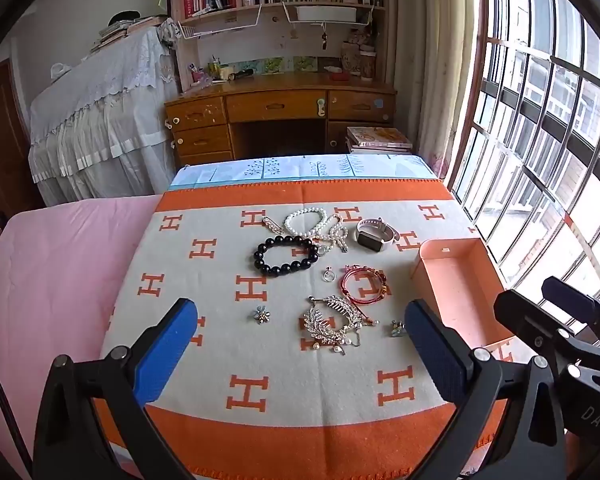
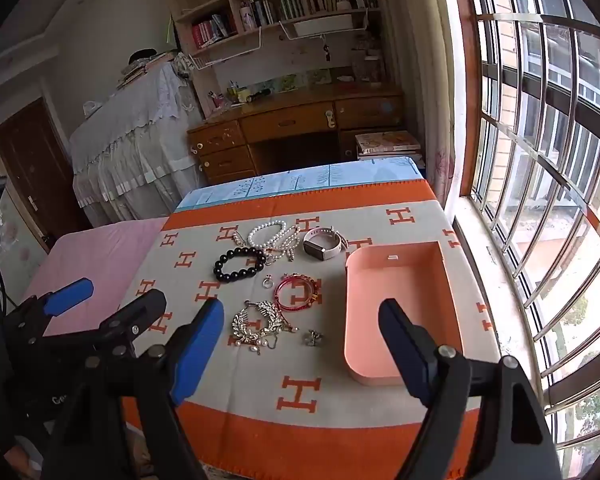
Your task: Organize jewelry
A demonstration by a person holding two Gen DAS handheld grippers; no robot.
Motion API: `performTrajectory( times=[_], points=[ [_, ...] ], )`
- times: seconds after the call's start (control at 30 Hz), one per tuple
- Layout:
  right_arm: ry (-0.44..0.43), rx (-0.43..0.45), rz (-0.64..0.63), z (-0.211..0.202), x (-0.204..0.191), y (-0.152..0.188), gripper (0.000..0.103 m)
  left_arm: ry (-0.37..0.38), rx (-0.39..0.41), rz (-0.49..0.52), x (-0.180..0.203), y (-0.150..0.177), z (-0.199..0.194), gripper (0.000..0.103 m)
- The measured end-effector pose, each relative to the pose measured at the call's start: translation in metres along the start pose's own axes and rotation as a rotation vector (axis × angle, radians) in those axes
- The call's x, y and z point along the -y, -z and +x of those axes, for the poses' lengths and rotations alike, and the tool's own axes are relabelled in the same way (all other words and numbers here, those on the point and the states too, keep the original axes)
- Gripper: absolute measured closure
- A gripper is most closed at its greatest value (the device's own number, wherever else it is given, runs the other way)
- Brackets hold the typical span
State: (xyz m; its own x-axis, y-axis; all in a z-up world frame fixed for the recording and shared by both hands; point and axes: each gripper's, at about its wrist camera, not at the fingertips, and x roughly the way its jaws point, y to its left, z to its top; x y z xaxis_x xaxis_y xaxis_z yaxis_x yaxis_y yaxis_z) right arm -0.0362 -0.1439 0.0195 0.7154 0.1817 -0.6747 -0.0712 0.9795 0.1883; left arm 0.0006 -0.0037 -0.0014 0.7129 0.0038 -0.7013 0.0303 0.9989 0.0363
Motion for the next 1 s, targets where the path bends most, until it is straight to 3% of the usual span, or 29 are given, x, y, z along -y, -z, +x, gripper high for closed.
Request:
performTrajectory(
  times=[1.0],
  points=[
    [-0.017,-0.023,0.010,0.005,-0.004,0.000,0.023,0.025,-0.035,-0.035,-0.005,0.002,0.003,0.001]
  ],
)
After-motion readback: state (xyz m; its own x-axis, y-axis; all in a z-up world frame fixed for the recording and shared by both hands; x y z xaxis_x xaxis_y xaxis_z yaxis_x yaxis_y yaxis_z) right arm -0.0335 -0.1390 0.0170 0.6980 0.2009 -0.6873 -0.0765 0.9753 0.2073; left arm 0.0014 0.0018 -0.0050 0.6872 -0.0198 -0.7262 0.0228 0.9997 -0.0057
